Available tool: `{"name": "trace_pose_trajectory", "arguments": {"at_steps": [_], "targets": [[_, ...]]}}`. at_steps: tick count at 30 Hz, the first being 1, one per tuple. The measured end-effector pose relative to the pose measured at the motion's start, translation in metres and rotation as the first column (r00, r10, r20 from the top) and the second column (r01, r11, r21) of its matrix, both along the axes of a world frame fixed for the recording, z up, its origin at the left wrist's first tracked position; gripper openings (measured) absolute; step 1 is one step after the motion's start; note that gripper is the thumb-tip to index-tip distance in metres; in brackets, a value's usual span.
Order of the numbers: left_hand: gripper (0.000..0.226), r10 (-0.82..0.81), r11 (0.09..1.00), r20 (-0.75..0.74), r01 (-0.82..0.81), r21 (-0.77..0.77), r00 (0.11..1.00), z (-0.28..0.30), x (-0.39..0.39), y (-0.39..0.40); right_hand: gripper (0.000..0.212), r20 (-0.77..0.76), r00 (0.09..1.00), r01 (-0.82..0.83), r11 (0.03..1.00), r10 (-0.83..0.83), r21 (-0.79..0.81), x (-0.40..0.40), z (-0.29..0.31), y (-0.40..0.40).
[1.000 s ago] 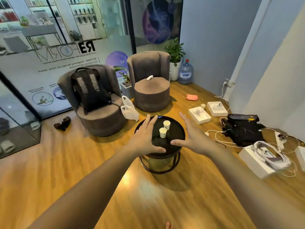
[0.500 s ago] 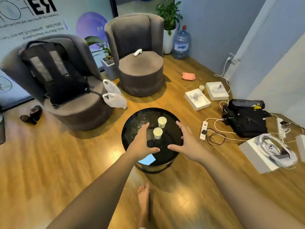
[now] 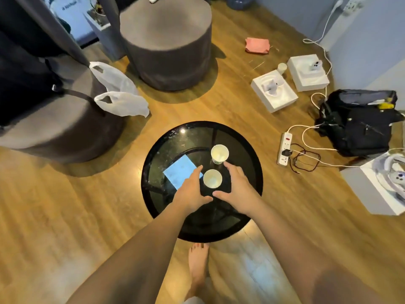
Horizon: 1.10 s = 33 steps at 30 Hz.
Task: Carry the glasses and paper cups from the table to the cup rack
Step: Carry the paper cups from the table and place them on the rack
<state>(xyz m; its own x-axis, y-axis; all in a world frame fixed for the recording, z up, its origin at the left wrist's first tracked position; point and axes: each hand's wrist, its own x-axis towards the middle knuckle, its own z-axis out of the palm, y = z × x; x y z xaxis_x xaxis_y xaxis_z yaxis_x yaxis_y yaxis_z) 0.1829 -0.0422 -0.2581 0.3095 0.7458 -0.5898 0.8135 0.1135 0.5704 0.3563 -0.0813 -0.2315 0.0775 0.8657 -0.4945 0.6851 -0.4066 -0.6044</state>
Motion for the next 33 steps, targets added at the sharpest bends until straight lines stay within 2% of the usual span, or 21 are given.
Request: {"name": "trace_pose_trajectory", "arguments": {"at_steps": [6,10,13,16,20,24,28,33], "targets": [[0.106,-0.019,0.999,-0.055,0.017,-0.04,0.998,-0.073,0.006,0.014,0.103,0.092,0.995,-0.013,0.991,0.025,-0.132,-0.007,-0.084,0.019],[0.096,-0.007,0.999,-0.042,0.005,-0.051,0.999,-0.098,0.012,0.022,0.104,0.138,0.99,-0.003,0.984,0.028,-0.178,-0.008,-0.117,0.021],[0.074,0.013,0.999,0.001,-0.013,-0.038,1.0,-0.108,0.016,0.026,0.084,0.113,0.994,0.024,0.987,-0.006,-0.159,-0.01,-0.131,0.022],[0.055,0.033,0.998,0.05,-0.03,-0.056,0.998,-0.102,0.016,0.026,0.062,0.019,0.997,0.076,0.991,-0.074,-0.111,-0.013,-0.128,0.019],[0.054,0.05,0.995,0.136,-0.038,-0.087,0.989,-0.067,0.015,0.035,0.06,-0.101,0.985,0.136,0.99,-0.14,-0.046,-0.008,-0.093,0.018],[0.055,-0.007,0.998,0.193,0.019,-0.063,0.981,-0.011,0.025,0.058,0.059,-0.157,0.972,0.179,0.984,-0.174,0.02,0.009,-0.031,0.035],[0.068,-0.029,1.0,0.32,0.028,0.007,0.947,0.071,0.053,0.091,0.06,-0.198,0.958,0.239,0.96,-0.208,0.145,0.035,0.051,0.063],[0.066,-0.092,0.987,0.465,0.019,0.159,0.881,0.187,0.1,0.121,0.064,-0.185,0.94,0.332,0.89,-0.285,0.314,0.073,0.172,0.089]]}}
